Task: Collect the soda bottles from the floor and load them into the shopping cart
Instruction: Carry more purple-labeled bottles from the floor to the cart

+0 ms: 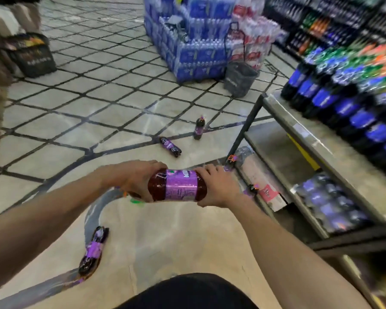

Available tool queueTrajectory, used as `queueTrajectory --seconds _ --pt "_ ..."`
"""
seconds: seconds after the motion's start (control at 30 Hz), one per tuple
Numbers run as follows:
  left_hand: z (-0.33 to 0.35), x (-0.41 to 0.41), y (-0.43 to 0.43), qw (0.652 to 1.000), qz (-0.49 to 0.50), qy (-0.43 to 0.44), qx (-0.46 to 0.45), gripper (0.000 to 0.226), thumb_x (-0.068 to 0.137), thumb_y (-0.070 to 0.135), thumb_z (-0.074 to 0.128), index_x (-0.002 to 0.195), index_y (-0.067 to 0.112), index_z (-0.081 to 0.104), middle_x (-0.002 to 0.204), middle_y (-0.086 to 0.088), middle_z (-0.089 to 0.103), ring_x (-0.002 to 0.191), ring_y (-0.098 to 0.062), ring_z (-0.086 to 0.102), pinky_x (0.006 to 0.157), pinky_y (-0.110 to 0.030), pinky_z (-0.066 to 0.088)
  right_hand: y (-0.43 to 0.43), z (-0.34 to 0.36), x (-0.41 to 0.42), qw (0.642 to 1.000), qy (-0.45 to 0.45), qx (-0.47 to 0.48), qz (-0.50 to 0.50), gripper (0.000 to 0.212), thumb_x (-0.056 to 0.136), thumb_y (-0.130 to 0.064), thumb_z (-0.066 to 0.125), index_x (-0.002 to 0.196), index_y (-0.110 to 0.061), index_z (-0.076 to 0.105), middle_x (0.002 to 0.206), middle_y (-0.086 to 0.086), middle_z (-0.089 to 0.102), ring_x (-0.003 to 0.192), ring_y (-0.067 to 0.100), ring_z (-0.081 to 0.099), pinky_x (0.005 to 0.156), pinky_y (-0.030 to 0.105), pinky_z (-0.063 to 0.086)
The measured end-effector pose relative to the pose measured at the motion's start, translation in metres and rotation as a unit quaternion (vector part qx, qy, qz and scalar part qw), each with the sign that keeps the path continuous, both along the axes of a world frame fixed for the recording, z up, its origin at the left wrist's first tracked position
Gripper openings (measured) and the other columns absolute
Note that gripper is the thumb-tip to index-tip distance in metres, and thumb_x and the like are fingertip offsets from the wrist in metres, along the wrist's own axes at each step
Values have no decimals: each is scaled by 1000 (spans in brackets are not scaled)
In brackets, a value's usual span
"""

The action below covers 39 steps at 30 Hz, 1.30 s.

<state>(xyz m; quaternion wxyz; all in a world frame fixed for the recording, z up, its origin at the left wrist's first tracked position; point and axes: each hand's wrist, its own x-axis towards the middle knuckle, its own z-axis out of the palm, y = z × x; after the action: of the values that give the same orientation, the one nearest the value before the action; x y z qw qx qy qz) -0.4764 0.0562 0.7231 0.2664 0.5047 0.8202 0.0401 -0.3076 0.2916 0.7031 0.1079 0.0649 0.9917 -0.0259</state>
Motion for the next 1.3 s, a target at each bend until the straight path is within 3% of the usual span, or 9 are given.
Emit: queueTrajectory --seconds 0.27,0.47,0.63,0.7,0.8,0.93,1.13,1.3 --pt "41 23 99 986 -162 14 42 92 49 60 83 130 42 45 112 16 59 100 -8 63 89 -33 56 31 35 93 983 53 20 -174 110 61 -65 79 154 -35 31 140 1 51 126 30 51 102 50 48" --pt "59 109 198 956 -285 21 73 74 52 57 85 114 50 46 103 20 62 90 0 64 82 -30 57 56 56 216 948 64 55 -306 107 64 -64 81 155 -32 33 141 2 49 127 30 48 106 47 44" --pt "78 232 287 908 -412 19 77 80 54 51 86 122 54 43 106 23 62 92 5 62 75 -15 49 72 66 349 898 68 63 -431 108 68 -65 82 155 -34 26 146 1 47 133 28 46 111 52 43" --pt "83 289 317 886 -457 17 80 82 53 53 86 120 59 40 105 22 63 91 3 63 77 -23 54 75 68 405 875 67 62 -476 108 68 -68 83 154 -36 25 146 1 47 135 29 45 112 55 43" --pt "88 379 356 857 -513 21 56 79 56 44 89 122 46 45 106 16 64 93 -6 64 80 -24 54 78 71 488 838 61 57 -539 107 71 -70 82 155 -36 24 150 1 45 138 29 44 115 55 41" --pt "90 495 392 807 -586 27 70 90 50 55 84 130 44 43 114 16 58 100 -12 63 90 -36 54 69 75 595 794 57 58 -603 107 72 -65 84 156 -34 24 151 1 44 139 27 44 113 51 43" --pt "94 647 423 747 -663 -24 47 85 57 49 89 128 49 42 110 19 59 95 1 60 87 -30 55 46 79 725 725 41 70 -684 108 70 -62 88 155 -35 27 150 0 47 139 26 46 113 51 45" --pt "92 755 444 693 -719 -47 16 84 58 44 90 128 47 44 112 16 61 102 -3 63 92 -38 58 27 72 804 668 29 85 -739 110 67 -62 88 155 -35 28 149 0 49 133 26 49 109 46 48"
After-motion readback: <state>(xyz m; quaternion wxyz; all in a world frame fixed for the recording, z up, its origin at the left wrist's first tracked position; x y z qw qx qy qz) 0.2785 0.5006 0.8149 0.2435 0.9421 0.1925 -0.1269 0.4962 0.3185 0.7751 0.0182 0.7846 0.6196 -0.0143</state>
